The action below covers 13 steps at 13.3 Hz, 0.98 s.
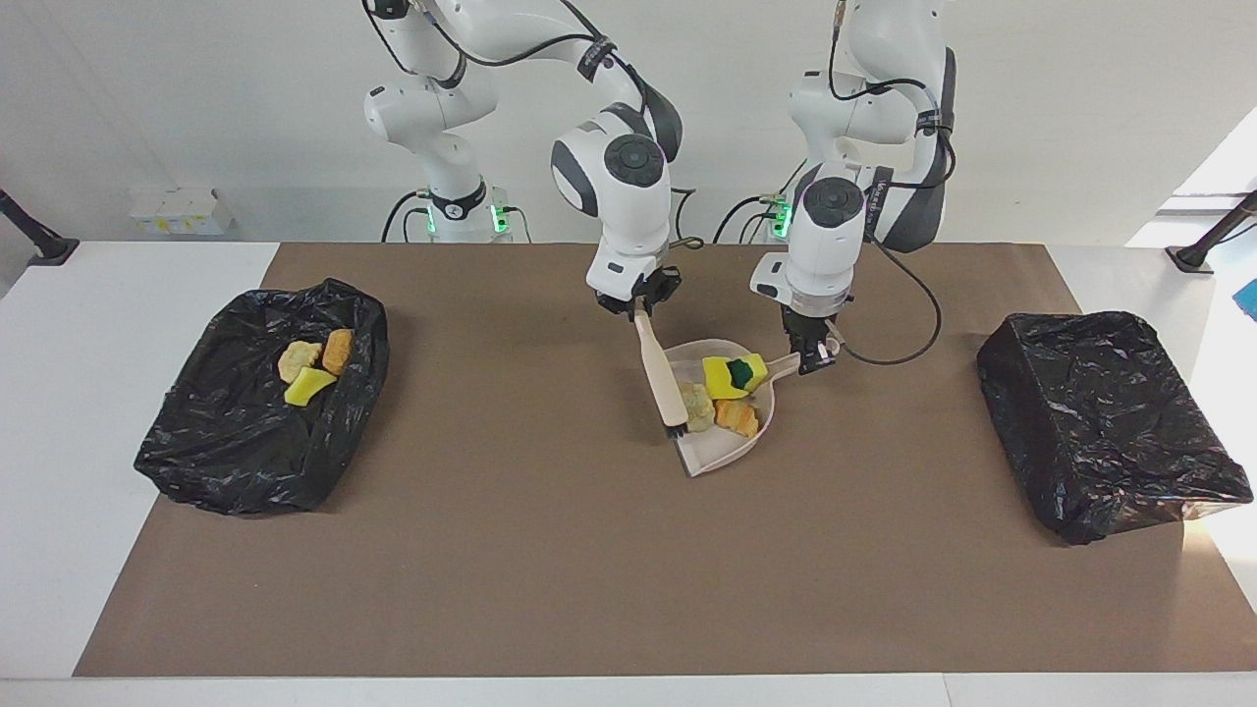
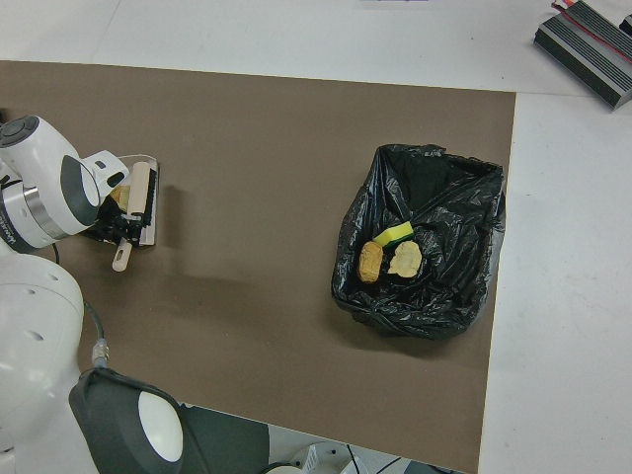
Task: Sweep and dump trash in bin
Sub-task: 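Carry the loaded dustpan toward the black bag with the left gripper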
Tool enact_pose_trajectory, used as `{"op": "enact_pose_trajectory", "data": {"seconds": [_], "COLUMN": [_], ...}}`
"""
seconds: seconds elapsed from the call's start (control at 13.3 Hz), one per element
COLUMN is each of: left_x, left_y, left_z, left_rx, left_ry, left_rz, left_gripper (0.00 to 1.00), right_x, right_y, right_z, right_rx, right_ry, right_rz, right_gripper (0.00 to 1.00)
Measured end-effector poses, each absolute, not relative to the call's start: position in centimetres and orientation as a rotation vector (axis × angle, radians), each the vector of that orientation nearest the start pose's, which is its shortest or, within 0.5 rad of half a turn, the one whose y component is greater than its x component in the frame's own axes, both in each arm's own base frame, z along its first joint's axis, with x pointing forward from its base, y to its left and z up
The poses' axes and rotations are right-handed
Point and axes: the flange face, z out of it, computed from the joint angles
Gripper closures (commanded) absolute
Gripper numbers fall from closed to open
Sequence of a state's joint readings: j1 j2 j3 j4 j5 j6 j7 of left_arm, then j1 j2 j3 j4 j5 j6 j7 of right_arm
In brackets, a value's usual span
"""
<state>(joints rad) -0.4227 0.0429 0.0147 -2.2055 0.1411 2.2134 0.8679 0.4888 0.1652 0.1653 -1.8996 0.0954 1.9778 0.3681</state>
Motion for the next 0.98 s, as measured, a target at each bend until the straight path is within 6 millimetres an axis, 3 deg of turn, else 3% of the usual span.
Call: {"op": "enact_pose_trajectory", "data": {"seconds": [0.15, 0.38, 0.6, 0.98], "left_x": [49.7, 51.9, 53.9, 55.7], "left_y": [-19.3, -15.7, -11.3, -4.6], "left_z": [36.2, 37.6, 39.1, 42.8], "left_rx": [-2.383, -2.428, -2.47, -2.578], "left_ry": [1.931, 1.992, 2.05, 2.116], "left_rz": [0.061, -0.022, -0.152, -0.322], "left_gripper": [1.0, 1.0, 1.0, 1.0], "right_x": [47.4, 48.0, 46.3, 41.7], "right_y": [33.7, 30.4, 30.7, 32.5], "right_z": [43.2, 45.8, 47.2, 46.7], "right_rx": [-3.06, -3.081, -3.102, -3.132], "right_ry": [-0.315, -0.174, -0.056, -0.029], "right_rz": [0.176, 0.185, 0.198, 0.221], "right_gripper": [1.0, 1.0, 1.0, 1.0]}}
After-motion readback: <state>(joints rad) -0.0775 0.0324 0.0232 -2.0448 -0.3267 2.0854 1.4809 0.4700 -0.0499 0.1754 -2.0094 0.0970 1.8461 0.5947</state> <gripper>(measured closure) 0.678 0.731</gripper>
